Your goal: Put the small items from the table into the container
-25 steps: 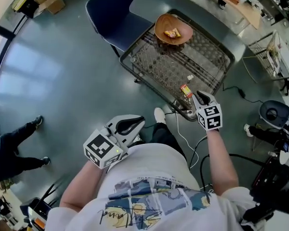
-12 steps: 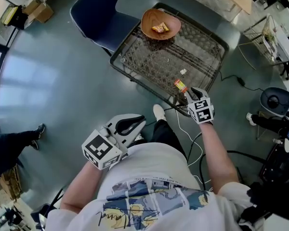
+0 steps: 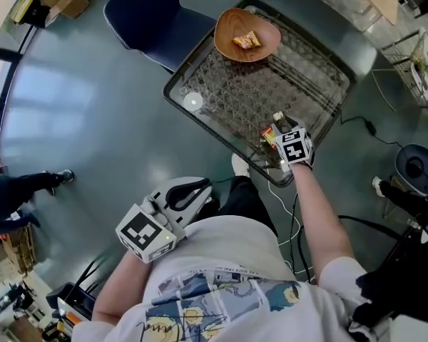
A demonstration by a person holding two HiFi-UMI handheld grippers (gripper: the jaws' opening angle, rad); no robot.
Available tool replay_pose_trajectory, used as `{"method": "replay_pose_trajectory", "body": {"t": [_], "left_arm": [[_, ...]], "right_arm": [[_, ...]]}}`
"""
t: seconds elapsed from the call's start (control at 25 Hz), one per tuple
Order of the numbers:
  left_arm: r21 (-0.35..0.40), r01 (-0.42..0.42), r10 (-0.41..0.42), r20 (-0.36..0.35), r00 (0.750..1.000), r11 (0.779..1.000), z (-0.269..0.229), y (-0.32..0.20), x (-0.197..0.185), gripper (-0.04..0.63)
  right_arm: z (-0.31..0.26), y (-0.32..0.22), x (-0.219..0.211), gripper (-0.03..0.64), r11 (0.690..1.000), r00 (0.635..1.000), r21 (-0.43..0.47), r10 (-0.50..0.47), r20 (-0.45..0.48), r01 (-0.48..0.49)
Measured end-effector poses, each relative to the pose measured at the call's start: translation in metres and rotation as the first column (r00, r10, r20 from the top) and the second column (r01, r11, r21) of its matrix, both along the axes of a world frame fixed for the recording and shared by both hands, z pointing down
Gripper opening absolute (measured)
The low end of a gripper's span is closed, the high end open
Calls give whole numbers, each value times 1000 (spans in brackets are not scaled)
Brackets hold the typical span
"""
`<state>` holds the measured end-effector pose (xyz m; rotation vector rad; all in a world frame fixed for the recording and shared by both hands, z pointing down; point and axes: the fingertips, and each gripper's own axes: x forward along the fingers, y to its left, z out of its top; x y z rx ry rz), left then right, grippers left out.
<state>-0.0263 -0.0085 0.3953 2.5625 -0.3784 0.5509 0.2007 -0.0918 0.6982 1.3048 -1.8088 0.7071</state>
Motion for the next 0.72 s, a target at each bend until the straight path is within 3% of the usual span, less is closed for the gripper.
{"method": "replay_pose_trajectory", "body": {"t": [0.4, 0.72], "left_arm": [[-36, 101, -100, 38, 994, 994, 13, -26, 13, 11], [-36, 135, -134, 30, 991, 990, 11, -37, 17, 11]], "right_arm": [[52, -23, 11, 170, 993, 998, -101, -57, 14, 58], [23, -38, 6, 149, 991, 992, -51, -120, 36, 122]]}}
